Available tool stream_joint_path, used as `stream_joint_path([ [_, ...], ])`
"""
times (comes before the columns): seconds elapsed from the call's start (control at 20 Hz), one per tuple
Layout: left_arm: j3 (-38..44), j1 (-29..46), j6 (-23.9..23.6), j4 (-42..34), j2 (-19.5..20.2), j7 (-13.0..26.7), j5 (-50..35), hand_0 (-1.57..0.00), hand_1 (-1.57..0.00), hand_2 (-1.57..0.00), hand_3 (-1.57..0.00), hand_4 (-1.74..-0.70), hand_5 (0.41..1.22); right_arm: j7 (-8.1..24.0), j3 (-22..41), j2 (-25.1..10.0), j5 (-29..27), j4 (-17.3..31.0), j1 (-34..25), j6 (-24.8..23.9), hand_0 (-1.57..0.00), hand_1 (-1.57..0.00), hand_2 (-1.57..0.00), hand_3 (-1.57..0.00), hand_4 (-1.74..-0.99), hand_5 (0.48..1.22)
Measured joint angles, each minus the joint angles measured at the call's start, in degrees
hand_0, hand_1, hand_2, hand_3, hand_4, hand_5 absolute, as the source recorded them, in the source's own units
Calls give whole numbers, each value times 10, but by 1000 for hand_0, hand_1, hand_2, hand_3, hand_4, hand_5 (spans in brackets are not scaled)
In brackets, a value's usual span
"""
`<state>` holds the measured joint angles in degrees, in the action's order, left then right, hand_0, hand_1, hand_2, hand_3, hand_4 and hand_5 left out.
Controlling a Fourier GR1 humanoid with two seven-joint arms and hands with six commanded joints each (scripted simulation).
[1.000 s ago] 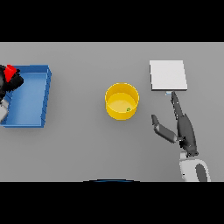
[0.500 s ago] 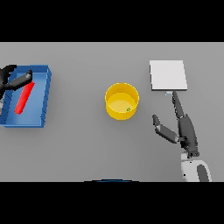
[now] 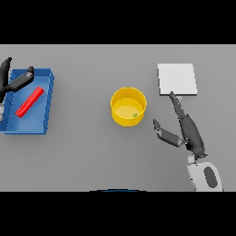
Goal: Pick up the red beaker and tilt it to pour out 1 green nut into yellow bowl. Pick up the yellow bowl and place it on the metallic measuring scale.
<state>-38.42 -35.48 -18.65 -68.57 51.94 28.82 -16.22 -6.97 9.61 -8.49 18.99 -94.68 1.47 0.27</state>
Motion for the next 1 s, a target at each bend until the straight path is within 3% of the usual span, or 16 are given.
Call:
stream_joint_path([
  [0.1,-1,-4,0,9,-7,4,0,-12,-10,-10,-9,-786,704,6,8,-27,10,5,-31,28,1,1,1,1,-1234,707],
  [0.35,-1,-6,7,12,-11,2,-6,-3,-3,-3,-2,-795,708,45,61,-92,103,32,-115,75,1,1,1,1,-1279,671],
  [0.6,-2,-8,8,8,-7,0,-5,0,0,0,0,-795,721,17,126,-139,184,76,-207,127,1,1,1,1,-1269,662],
  [1.0,-6,-11,12,14,-10,-1,-2,1,1,1,1,-796,716,-25,188,-144,221,173,-311,193,1,1,1,1,-1261,685],
])
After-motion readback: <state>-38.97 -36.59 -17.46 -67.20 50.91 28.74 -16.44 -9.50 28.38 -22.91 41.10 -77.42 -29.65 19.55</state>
